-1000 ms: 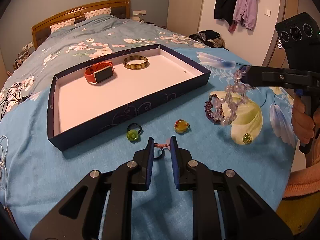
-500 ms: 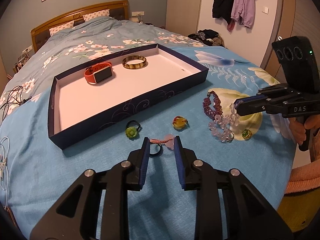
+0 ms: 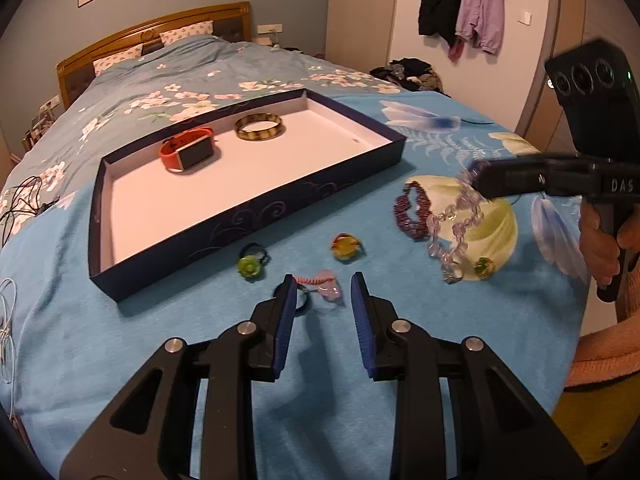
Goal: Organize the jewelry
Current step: 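Grasp the pink hair tie with the left tool while the right tool lifts the bead bracelet, then lower both into the box lid and open both tools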
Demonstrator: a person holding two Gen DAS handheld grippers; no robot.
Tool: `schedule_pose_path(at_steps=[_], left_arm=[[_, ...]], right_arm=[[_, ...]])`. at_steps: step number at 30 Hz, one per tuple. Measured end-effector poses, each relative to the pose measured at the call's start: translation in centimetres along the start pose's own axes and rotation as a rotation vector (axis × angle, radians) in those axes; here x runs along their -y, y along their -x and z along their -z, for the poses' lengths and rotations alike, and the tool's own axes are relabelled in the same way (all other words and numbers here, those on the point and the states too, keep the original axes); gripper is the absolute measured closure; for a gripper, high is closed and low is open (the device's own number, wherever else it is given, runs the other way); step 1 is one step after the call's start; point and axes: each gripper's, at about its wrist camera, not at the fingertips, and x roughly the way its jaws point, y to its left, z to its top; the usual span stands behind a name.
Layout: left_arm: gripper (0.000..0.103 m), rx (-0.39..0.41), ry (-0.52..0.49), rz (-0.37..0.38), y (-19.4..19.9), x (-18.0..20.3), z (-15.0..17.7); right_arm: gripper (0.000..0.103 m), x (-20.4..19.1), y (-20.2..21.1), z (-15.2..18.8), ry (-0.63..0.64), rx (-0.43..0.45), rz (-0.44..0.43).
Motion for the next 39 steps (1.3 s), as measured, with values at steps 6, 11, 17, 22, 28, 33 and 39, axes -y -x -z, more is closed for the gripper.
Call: schedule_pose_path(at_steps=[6,11,17,22,28,33,39], left_arm=[[0.070,0.009,-0.035,0.016,0.1,1.2,0.2],[0.070,-0.001,-0.002,-0.009,-0.1,0.0,0.1],[0.070,-0.009,-0.031,-0.025,-0.9,0.1,-0.6],[0.082,-0.041,-0.033,-0.018,-2.0,0.3,-1.0],[0.084,-0.027,-0.018,-0.021,-1.8,0.2,-1.0],[0.085,0.004,-0.001,-0.014,-0.9,-0.2,-1.5],[0.084,0.060,0.015,-0.030,0.7,-1.1,-2.6]], right_arm=[[0.095,-0.6,-0.5,-1.0,0.020,0.010,-0.012],[0.095,-0.7,-0.9,-1.2,0.020,0.011,-0.005],[0.095,-0.5,-1.4,-1.2,0.011,0.004,0.003],[0.095,-0.5,-1.4,-1.2,0.010,0.004,0.007],[0.095,-0.3,-1.2,-1.5,0.012,0.017,0.017],[0.095,-0.6,-1.0,-2.4,0.040,0.030,0.028],[0.095,-1.0,-0.7,-4.2,0.080,0.057,0.059]])
